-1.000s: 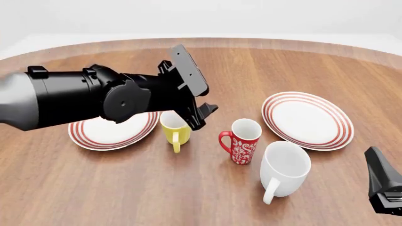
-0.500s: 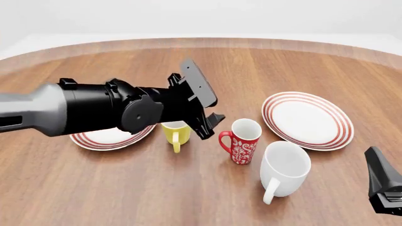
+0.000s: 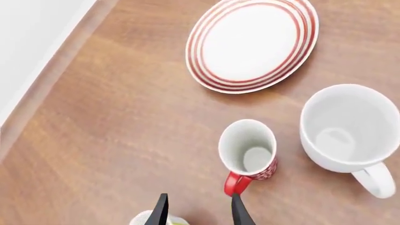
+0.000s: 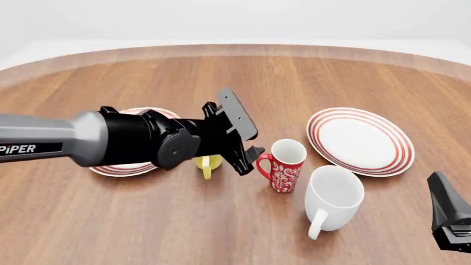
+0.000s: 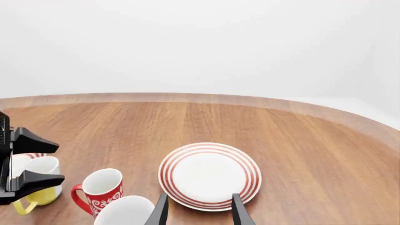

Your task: Put the red mug on the left plate.

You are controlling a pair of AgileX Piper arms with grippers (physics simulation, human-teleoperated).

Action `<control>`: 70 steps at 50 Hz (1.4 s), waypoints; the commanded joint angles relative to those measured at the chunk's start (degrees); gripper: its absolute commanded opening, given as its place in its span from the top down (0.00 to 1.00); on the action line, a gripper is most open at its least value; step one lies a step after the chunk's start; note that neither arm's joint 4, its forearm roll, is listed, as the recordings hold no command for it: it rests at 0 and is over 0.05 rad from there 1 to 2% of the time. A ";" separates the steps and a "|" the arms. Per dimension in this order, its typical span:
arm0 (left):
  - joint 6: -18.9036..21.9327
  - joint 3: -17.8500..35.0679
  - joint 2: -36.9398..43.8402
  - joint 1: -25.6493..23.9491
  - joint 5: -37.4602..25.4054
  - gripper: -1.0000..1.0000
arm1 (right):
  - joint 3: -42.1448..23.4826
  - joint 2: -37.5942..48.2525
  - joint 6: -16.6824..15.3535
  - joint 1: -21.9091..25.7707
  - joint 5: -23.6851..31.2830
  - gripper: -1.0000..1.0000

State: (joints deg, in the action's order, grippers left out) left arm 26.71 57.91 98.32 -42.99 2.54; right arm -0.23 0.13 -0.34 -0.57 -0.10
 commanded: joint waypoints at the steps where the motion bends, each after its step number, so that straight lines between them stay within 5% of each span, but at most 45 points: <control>1: -0.06 -2.93 2.15 -1.38 3.54 0.00 | 0.05 -0.01 0.05 0.07 -0.01 0.00; 70: -5.09 -1.90 8.71 -2.99 8.89 0.00 | 0.06 0.00 0.04 0.08 -0.03 0.00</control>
State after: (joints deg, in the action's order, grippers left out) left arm 21.77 58.33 106.10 -44.30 9.04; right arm -0.22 0.11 -0.34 -0.56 -0.08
